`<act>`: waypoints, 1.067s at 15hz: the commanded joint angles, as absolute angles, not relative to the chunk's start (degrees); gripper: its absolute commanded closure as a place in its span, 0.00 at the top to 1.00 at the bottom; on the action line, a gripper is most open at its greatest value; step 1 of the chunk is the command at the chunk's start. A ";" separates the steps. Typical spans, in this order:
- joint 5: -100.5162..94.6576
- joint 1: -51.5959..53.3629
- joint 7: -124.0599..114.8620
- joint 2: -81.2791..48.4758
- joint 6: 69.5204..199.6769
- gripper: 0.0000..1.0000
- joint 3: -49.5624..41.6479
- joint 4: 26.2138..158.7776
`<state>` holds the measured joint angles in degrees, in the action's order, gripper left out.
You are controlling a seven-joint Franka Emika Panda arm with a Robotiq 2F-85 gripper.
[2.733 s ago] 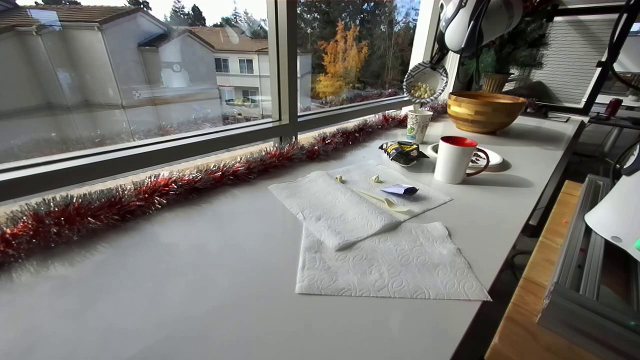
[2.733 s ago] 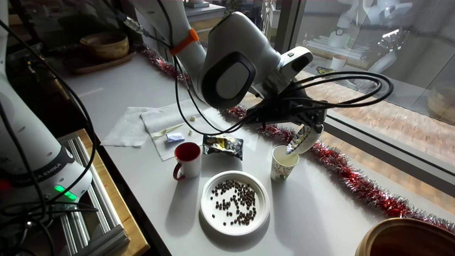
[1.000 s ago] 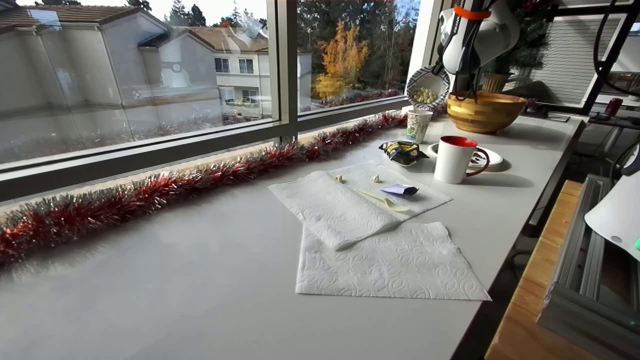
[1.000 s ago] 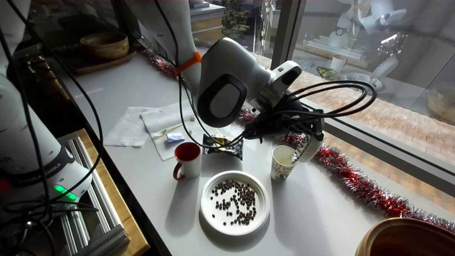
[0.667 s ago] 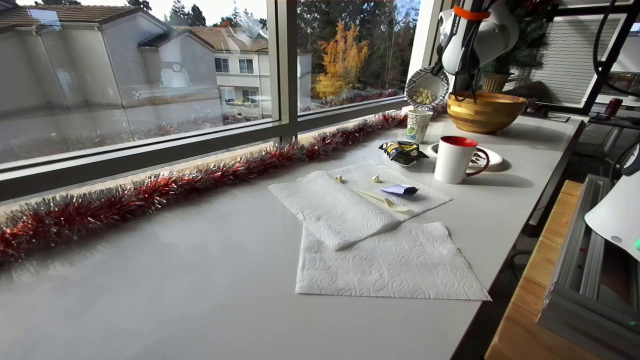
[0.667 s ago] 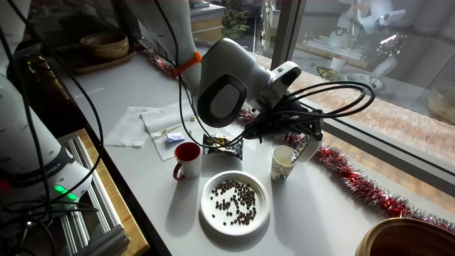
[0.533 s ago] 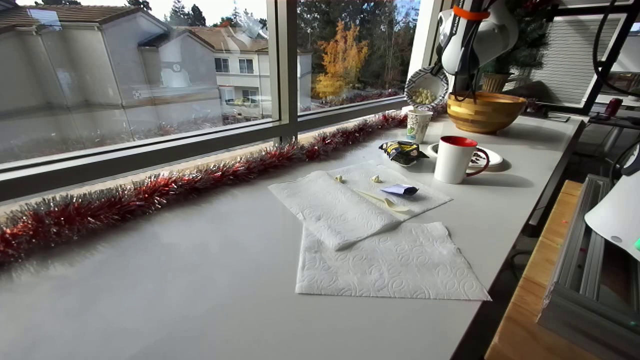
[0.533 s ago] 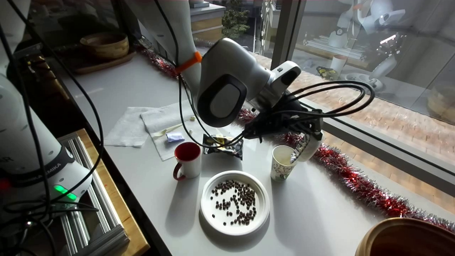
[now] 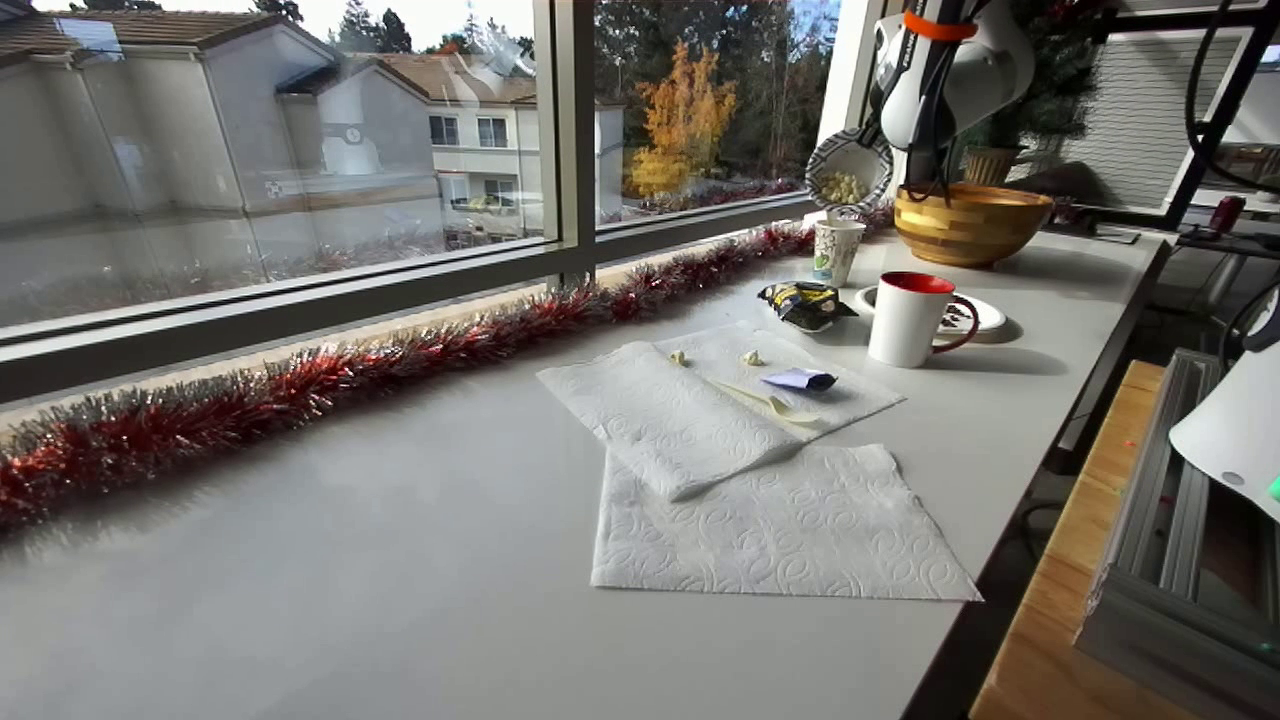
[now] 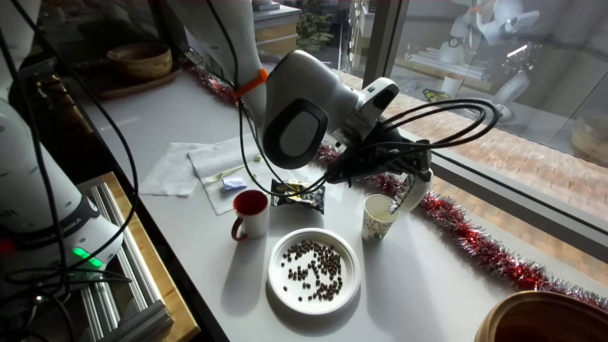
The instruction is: Pour the blue plate's contents into the cup
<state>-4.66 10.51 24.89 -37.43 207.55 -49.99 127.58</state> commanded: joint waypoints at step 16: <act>5.89 14.13 35.59 -41.38 221.18 0.02 -50.66 132.86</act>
<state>3.63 13.66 33.28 -40.81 218.08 -50.70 131.90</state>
